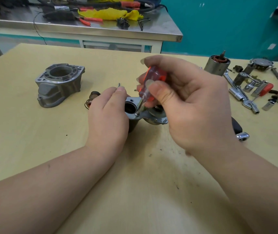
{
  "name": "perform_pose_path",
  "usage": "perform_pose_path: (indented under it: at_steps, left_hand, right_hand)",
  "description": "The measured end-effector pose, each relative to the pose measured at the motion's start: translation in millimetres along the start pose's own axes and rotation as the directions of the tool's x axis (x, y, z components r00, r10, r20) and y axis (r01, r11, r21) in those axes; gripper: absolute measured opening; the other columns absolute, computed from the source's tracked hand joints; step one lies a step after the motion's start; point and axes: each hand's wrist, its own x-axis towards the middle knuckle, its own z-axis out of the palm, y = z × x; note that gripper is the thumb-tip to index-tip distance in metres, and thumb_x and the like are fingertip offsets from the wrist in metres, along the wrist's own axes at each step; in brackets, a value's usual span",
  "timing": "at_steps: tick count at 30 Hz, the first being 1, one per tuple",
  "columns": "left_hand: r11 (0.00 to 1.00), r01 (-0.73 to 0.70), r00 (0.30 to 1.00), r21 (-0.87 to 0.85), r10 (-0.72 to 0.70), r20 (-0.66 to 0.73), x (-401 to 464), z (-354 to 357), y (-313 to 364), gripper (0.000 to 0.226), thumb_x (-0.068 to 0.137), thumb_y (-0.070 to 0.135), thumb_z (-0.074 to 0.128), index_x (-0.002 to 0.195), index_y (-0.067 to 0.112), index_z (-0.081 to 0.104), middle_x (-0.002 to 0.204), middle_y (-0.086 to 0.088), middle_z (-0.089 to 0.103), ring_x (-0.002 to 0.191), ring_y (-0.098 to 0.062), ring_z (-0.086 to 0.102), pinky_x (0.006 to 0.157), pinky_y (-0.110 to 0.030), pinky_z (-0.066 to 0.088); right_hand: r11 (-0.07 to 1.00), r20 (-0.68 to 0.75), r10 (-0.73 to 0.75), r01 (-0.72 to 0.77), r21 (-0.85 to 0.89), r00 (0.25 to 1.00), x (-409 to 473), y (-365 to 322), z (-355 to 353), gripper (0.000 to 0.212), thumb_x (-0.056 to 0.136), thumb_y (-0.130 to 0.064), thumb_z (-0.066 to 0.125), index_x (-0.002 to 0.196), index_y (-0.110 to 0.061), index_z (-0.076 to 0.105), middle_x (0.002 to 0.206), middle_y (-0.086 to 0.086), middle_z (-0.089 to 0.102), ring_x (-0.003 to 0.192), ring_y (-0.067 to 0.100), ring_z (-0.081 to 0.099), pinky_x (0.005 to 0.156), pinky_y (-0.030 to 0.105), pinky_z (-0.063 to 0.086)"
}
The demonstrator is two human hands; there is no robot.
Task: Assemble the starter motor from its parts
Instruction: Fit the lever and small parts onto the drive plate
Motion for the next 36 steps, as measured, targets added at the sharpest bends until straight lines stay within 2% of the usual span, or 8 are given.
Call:
perform_pose_path:
  at_steps: [9, 14, 16, 18, 20, 25, 31, 36]
  left_hand:
    - [0.999, 0.004, 0.999, -0.035, -0.002, 0.053, 3, -1, -3, 0.041, 0.106, 0.021, 0.057, 0.074, 0.001, 0.042, 0.067, -0.002, 0.041, 0.066, -0.015, 0.037, 0.057, -0.034, 0.028]
    - [0.997, -0.065, 0.935, 0.032, 0.049, 0.351, 16, -18, 4, 0.056, 0.096, 0.04, 0.06, 0.082, -0.013, 0.053, 0.073, -0.031, 0.043, 0.069, -0.022, 0.039, 0.067, -0.039, 0.028]
    - [0.99, -0.132, 0.875, 0.045, 0.095, 0.475, 19, -27, 5, 0.053, 0.095, 0.038, 0.062, 0.079, -0.013, 0.06, 0.072, -0.035, 0.048, 0.065, -0.022, 0.043, 0.062, -0.035, 0.032]
    - [0.988, -0.157, 0.838, 0.016, 0.124, 0.531, 22, -33, 3, 0.046, 0.094, 0.035, 0.065, 0.076, -0.007, 0.068, 0.073, -0.036, 0.057, 0.061, -0.032, 0.051, 0.058, -0.034, 0.036]
    - [0.982, -0.187, 0.825, -0.006, 0.16, 0.542, 22, -35, 0, 0.048, 0.093, 0.043, 0.066, 0.075, -0.001, 0.072, 0.073, -0.031, 0.062, 0.066, -0.043, 0.056, 0.058, -0.038, 0.039]
    - [0.976, -0.215, 0.824, -0.047, 0.207, 0.528, 20, -32, -4, 0.06, 0.097, 0.052, 0.052, 0.075, 0.0, 0.072, 0.072, -0.02, 0.067, 0.069, -0.036, 0.06, 0.063, -0.036, 0.044]
    - [0.976, -0.205, 0.821, -0.07, 0.211, 0.53, 18, -33, -7, 0.058, 0.099, 0.052, 0.052, 0.077, 0.001, 0.071, 0.072, -0.021, 0.064, 0.067, -0.033, 0.057, 0.062, -0.035, 0.043]
    - [0.979, -0.186, 0.819, -0.079, 0.199, 0.538, 19, -32, -7, 0.053, 0.102, 0.044, 0.057, 0.078, -0.002, 0.07, 0.071, -0.023, 0.063, 0.065, -0.032, 0.056, 0.061, -0.034, 0.042]
  right_hand:
    - [0.997, -0.026, -0.001, -0.001, -0.075, 1.0, -9, -14, -1, 0.029, 0.098, -0.006, 0.067, 0.126, -0.014, 0.069, 0.109, 0.001, 0.076, 0.102, 0.018, 0.074, 0.088, 0.038, 0.062]
    - [0.99, -0.352, -0.122, 0.137, 0.018, 0.928, 10, -30, -38, 0.055, 0.098, -0.047, 0.065, 0.134, -0.006, 0.059, 0.109, 0.001, 0.071, 0.08, 0.02, 0.066, 0.079, 0.032, 0.056]
    - [0.982, -0.383, -0.179, 0.143, -0.121, 0.906, 21, -25, -55, 0.039, 0.1, -0.04, 0.065, 0.129, -0.013, 0.063, 0.103, -0.001, 0.069, 0.079, 0.02, 0.064, 0.077, 0.031, 0.056]
    - [0.954, -0.284, -0.186, 0.104, -0.282, 0.941, 26, -11, -66, 0.026, 0.098, -0.035, 0.07, 0.121, -0.023, 0.069, 0.095, -0.009, 0.069, 0.078, 0.013, 0.064, 0.072, 0.025, 0.054]
    - [0.916, -0.044, 0.039, -0.053, -0.398, 0.998, 27, 10, -65, 0.023, 0.09, -0.038, 0.079, 0.112, -0.032, 0.074, 0.084, -0.017, 0.07, 0.073, 0.001, 0.063, 0.068, 0.014, 0.047]
    - [0.651, 0.318, 0.369, 0.002, -0.759, 0.873, 22, 56, -42, 0.039, 0.088, -0.057, 0.071, 0.123, -0.038, 0.071, 0.106, -0.02, 0.066, 0.101, 0.004, 0.059, 0.089, 0.026, 0.049]
    - [0.519, 0.423, 0.377, 0.191, -0.833, 0.824, 52, 51, -31, 0.061, 0.085, -0.08, 0.035, 0.11, -0.042, 0.076, 0.094, -0.014, 0.058, 0.089, 0.014, 0.059, 0.073, 0.037, 0.055]
    - [0.443, 0.379, 0.313, 0.219, -0.869, 0.871, 120, 63, 5, 0.028, 0.1, -0.049, 0.058, 0.111, -0.032, 0.078, 0.103, -0.007, 0.073, 0.094, 0.021, 0.065, 0.077, 0.037, 0.056]
